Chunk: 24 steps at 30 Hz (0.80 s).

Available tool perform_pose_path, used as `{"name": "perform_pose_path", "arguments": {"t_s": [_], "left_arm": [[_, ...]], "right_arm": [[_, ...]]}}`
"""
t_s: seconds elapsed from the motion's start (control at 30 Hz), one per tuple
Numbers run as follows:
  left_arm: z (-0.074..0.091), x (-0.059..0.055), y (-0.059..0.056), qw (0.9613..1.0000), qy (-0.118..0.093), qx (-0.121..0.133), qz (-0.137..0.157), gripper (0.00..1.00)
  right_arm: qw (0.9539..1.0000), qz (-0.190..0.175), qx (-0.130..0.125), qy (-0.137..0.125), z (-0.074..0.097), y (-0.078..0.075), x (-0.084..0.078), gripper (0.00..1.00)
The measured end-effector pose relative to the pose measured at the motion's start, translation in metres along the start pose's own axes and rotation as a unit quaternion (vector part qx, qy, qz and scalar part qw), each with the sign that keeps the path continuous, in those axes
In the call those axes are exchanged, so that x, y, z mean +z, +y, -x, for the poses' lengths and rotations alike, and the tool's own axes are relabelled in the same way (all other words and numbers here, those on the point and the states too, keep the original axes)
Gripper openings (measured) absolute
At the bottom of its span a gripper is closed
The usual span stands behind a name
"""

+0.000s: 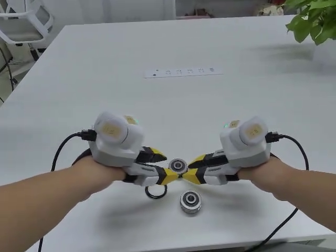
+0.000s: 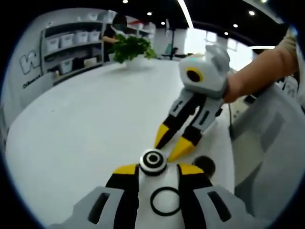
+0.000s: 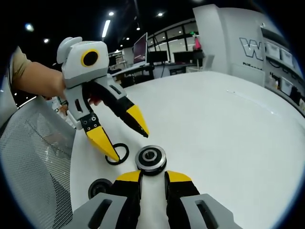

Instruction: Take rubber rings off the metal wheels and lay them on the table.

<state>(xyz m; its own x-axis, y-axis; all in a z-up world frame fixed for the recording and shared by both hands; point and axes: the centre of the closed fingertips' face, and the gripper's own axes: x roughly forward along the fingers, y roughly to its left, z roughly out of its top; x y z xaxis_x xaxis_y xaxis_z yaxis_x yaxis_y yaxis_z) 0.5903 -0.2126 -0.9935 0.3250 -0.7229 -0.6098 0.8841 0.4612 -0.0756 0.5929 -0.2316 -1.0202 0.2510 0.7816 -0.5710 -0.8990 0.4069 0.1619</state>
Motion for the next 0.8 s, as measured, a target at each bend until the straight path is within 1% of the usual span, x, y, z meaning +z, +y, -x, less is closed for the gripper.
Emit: {"name": "perform_pose_path", "arguments": {"t_s": [0.1, 0.47, 0.57, 0.6, 0.63, 0.7, 0.73, 0.8], "left_arm": [[-0.003, 0.001, -0.001, 1.0000, 0.004, -0.002, -0.005, 0.29], [-0.014, 0.003, 0.003, 0.9999, 0.011, 0.002, -0.011, 0.22], [-0.016, 0.002, 0.005, 0.9997, 0.018, 0.005, -0.017, 0.20], [-0.016, 0.003, 0.007, 0.9995, 0.015, 0.009, -0.025, 0.19], [-0.016, 0.002, 0.006, 0.9995, 0.018, 0.009, -0.022, 0.18], [-0.017, 0.003, 0.006, 0.9994, 0.019, 0.009, -0.026, 0.16], [-0.018, 0.003, 0.006, 0.9993, 0.020, 0.012, -0.030, 0.16], [-0.019, 0.004, 0.005, 0.9993, 0.020, 0.014, -0.029, 0.15]], "right_arm": [[1.0000, 0.000, -0.001, -0.002, 0.000, 0.000, 0.000, 0.16], [1.0000, -0.002, -0.003, -0.006, 0.001, -0.001, 0.000, 0.16], [1.0000, -0.002, -0.003, -0.007, 0.000, -0.001, 0.000, 0.16], [1.0000, -0.002, -0.003, -0.007, 0.000, -0.001, 0.000, 0.16], [1.0000, -0.001, -0.003, -0.007, 0.000, -0.001, 0.000, 0.16], [1.0000, -0.001, -0.003, -0.008, 0.000, -0.001, 0.000, 0.16], [1.0000, 0.000, -0.002, -0.008, 0.000, -0.001, 0.000, 0.16], [1.0000, 0.001, -0.002, -0.008, 0.000, -0.001, 0.000, 0.15]]}}
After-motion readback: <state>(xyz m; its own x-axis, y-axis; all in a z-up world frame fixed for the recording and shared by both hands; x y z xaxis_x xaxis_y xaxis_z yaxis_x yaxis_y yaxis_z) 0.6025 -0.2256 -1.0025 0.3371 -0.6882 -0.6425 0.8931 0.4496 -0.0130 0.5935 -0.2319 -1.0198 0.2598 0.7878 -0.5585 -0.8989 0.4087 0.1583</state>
